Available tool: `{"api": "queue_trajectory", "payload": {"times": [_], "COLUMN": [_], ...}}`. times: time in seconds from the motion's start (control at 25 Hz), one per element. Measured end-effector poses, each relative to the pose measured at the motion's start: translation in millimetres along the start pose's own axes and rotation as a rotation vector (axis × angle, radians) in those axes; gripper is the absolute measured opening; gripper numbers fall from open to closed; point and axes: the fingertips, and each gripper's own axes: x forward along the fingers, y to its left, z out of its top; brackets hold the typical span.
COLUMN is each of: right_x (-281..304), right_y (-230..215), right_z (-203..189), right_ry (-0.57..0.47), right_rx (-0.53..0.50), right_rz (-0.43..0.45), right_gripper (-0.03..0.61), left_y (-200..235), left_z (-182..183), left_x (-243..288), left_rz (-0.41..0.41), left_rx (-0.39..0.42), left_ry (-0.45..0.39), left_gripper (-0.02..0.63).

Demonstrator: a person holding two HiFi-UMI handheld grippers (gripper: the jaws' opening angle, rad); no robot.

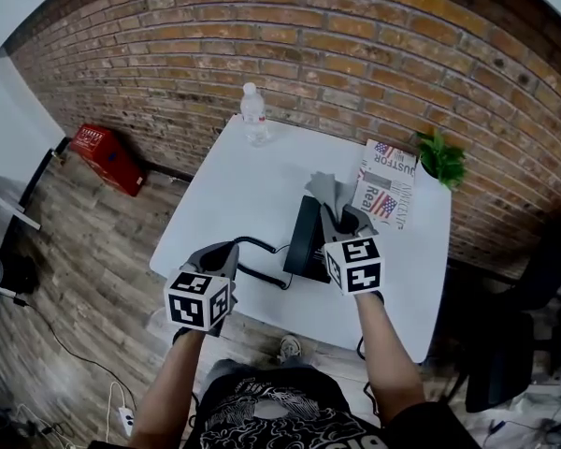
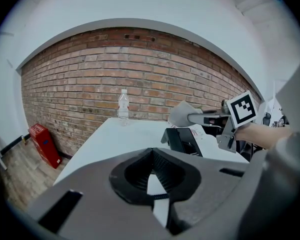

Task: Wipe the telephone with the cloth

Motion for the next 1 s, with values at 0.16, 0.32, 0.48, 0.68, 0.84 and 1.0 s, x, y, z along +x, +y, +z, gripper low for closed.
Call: {"api": "queue_trajectory", "payload": {"times": [0.16, 0.32, 0.48, 0.68, 0.84, 1.0], "right_x": [20, 35, 43, 44, 38, 34], "right_y": [7, 24, 34, 42, 51, 62], "right_z": [-6, -25, -35, -44, -51, -59], "right_ry": [0.042, 0.119, 0.165, 0.2, 0.222, 0.241], "right_rx": [-0.053, -0.056, -0.033, -0.006, 0.012, 0.024], "right_rz": [-0.033, -0.024, -0.017, -0.032, -0.043, -0.032], "right_gripper": [0.012, 0.012, 0.012, 0.012, 0.012, 0.012], "left_y": [11, 25, 35, 40, 39, 34], "left_z": [-5, -8, -3, -5, -7, -5], "left_x": [6, 7, 10, 13, 17, 20], "left_rz": [-0.04, -0.077, -0.113, -0.158, -0.202, -0.241], "left_rx": [-0.001, -0.005, 0.009, 0.022, 0.031, 0.042], "left_ry": [0.0, 0.007, -0.003, -0.003, 0.002, -0.003], "left_gripper": [0.006, 0.006, 0.006, 0.006, 0.006, 0.006]}}
